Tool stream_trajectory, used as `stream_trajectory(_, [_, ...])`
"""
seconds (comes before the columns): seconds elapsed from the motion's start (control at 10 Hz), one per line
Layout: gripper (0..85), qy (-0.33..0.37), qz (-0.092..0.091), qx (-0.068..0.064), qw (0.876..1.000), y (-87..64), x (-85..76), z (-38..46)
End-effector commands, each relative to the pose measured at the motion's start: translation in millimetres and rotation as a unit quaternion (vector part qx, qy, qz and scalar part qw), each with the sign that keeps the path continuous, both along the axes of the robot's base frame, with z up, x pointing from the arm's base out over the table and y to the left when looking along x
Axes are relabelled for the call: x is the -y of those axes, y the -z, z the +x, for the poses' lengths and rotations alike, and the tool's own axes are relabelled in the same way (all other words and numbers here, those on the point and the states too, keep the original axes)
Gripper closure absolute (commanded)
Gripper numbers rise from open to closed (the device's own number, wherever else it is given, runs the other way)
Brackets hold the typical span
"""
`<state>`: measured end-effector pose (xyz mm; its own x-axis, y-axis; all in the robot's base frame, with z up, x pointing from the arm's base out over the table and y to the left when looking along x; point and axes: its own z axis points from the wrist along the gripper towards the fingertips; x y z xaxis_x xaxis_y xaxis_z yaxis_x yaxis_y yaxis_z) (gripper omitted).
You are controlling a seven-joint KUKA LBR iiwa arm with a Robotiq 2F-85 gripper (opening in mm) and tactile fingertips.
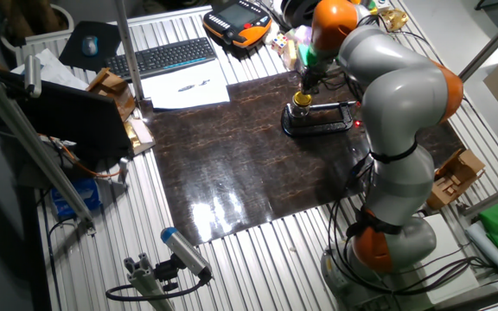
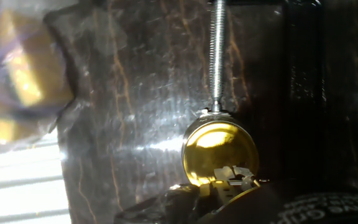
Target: Unscrew the lid from the jar
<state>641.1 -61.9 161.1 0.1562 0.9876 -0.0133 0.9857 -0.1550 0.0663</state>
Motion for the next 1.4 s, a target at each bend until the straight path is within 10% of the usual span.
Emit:
stream_trajectory(0.0, [84.3, 0.346, 0.002, -0.003, 0.938, 0.2, 0.0, 0.1])
stream_trajectory(1.3, [84.3, 0.351, 0.017, -0.018, 0.936, 4.0, 2.4, -1.2])
